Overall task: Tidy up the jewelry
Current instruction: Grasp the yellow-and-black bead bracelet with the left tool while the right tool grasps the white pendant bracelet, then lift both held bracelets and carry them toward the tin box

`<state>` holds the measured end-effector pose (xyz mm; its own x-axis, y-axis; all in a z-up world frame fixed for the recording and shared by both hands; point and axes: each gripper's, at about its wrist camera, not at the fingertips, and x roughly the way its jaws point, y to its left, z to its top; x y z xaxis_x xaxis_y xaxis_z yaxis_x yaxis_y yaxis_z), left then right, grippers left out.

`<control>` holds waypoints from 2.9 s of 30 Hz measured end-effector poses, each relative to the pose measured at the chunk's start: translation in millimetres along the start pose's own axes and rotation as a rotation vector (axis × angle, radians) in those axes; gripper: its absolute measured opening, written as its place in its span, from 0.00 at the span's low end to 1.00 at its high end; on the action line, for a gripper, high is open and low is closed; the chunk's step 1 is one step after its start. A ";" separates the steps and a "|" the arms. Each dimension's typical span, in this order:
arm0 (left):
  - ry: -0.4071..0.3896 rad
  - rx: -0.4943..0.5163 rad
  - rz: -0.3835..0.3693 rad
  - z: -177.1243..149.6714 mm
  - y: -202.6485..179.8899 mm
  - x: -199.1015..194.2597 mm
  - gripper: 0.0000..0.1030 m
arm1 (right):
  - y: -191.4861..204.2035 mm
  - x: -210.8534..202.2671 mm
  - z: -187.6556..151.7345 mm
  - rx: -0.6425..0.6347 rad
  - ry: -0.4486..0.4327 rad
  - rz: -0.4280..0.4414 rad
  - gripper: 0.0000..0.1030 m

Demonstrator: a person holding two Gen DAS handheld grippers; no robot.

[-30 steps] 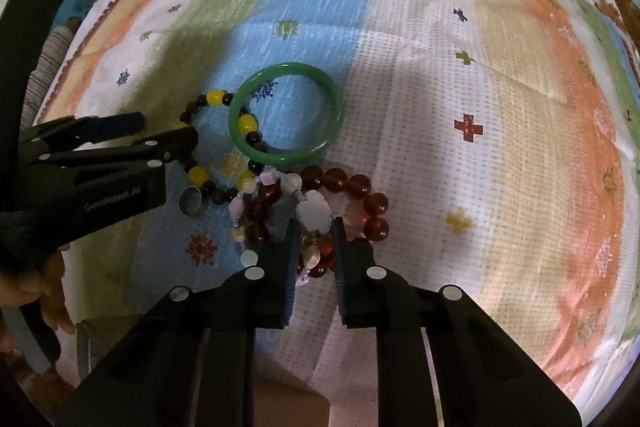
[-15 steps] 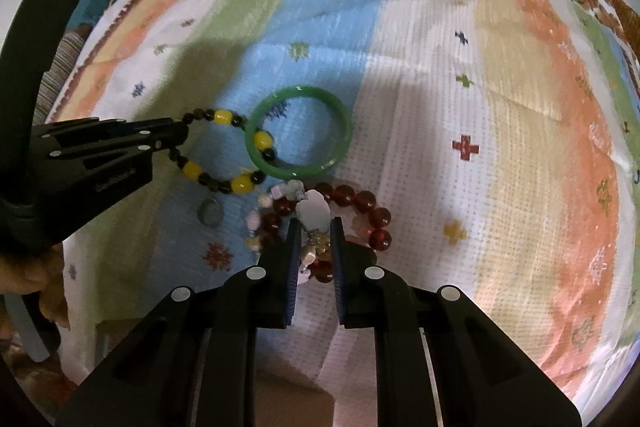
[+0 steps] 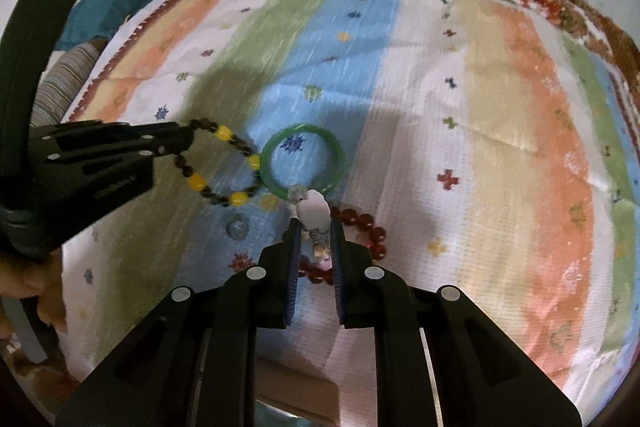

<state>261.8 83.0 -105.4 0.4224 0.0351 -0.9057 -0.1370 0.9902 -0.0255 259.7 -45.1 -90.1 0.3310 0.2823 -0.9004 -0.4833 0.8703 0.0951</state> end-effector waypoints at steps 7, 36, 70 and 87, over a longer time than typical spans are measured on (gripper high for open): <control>-0.030 -0.015 -0.012 -1.1 4.1 -16.5 0.11 | -9.4 -11.2 -3.8 0.028 -0.020 0.003 0.15; -0.109 0.022 -0.045 -15.8 -22.3 -63.1 0.11 | -6.1 -50.5 -23.1 0.035 -0.088 -0.005 0.15; -0.218 0.069 -0.099 -51.1 -46.1 -127.7 0.11 | 9.0 -108.0 -57.6 0.032 -0.194 0.024 0.15; -0.251 0.125 -0.110 -79.3 -65.0 -147.7 0.11 | 16.5 -125.3 -81.0 0.032 -0.216 0.027 0.15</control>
<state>137.3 2.8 -3.5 0.6389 -0.0562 -0.7672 0.0265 0.9983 -0.0510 144.7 -98.8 -10.1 0.4862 0.3825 -0.7857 -0.4693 0.8727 0.1345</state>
